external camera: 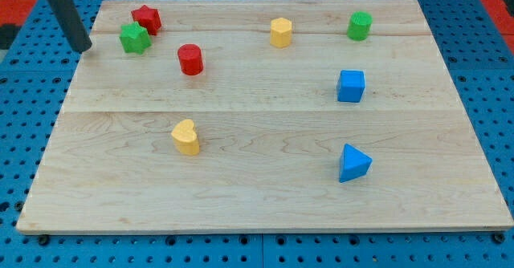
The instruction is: Push the red star to the top of the red circle
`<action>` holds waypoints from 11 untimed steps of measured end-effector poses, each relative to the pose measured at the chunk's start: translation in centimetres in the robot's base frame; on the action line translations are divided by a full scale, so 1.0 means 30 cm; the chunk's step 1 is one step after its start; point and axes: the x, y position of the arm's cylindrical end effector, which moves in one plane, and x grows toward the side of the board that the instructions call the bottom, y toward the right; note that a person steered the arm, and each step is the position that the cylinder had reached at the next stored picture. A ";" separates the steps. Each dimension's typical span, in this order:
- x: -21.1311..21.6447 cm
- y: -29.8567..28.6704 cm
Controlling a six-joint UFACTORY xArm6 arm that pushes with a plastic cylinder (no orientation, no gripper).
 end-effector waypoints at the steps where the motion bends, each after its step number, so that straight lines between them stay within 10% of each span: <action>1: -0.131 0.005; 4: -0.092 0.446; 11: -0.184 0.274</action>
